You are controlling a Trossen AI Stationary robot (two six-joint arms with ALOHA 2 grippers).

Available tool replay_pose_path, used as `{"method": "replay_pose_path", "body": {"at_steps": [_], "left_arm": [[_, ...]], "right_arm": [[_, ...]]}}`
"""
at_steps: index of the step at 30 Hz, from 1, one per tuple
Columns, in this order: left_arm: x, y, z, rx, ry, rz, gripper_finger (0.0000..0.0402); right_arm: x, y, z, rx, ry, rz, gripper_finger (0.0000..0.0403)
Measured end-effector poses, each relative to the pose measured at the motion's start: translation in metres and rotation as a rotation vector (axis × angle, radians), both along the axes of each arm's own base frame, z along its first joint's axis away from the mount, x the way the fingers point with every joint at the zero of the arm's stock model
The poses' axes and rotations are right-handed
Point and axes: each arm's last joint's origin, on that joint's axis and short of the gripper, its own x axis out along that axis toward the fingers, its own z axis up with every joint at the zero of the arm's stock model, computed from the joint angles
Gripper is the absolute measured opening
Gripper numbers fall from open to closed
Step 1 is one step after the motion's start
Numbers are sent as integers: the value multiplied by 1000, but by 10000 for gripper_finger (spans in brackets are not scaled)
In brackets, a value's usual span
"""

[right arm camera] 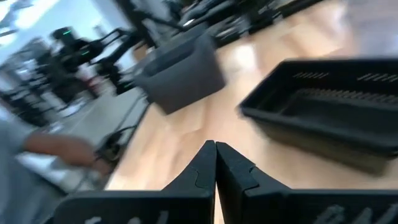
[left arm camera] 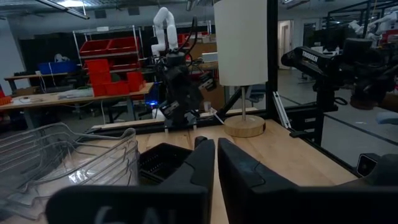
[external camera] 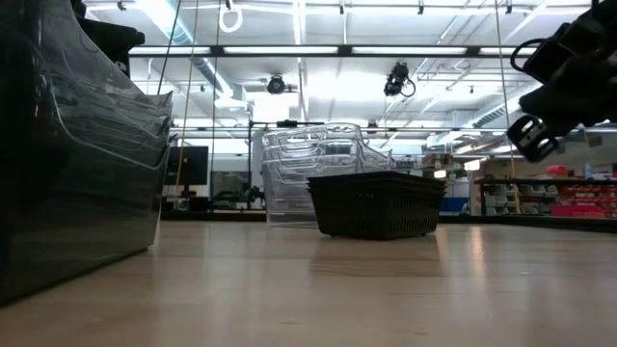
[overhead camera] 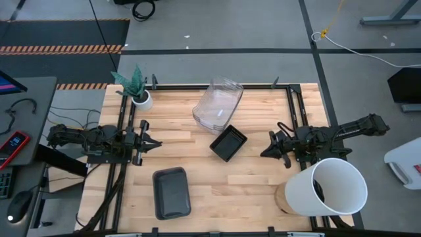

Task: Stack baskets by color
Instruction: Return to Home Position

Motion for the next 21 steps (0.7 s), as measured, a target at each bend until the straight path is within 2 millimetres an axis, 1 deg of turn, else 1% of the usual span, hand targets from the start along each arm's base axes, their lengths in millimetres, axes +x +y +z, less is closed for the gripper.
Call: {"method": "replay_pose_path", "body": {"at_steps": [3, 7, 16, 21], "left_arm": [[0, 0, 0, 0, 0, 0, 32], [0, 0, 0, 0, 0, 0, 34], [0, 0, 0, 0, 0, 0, 23], [0, 0, 0, 0, 0, 0, 29]], "right_arm": [[-1, 2, 0, 19, 9, 63, 11], [0, 2, 2, 15, -13, 54, 15], [0, 2, 2, 13, -21, 54, 13], [0, 2, 2, 13, -21, 54, 13]]}}
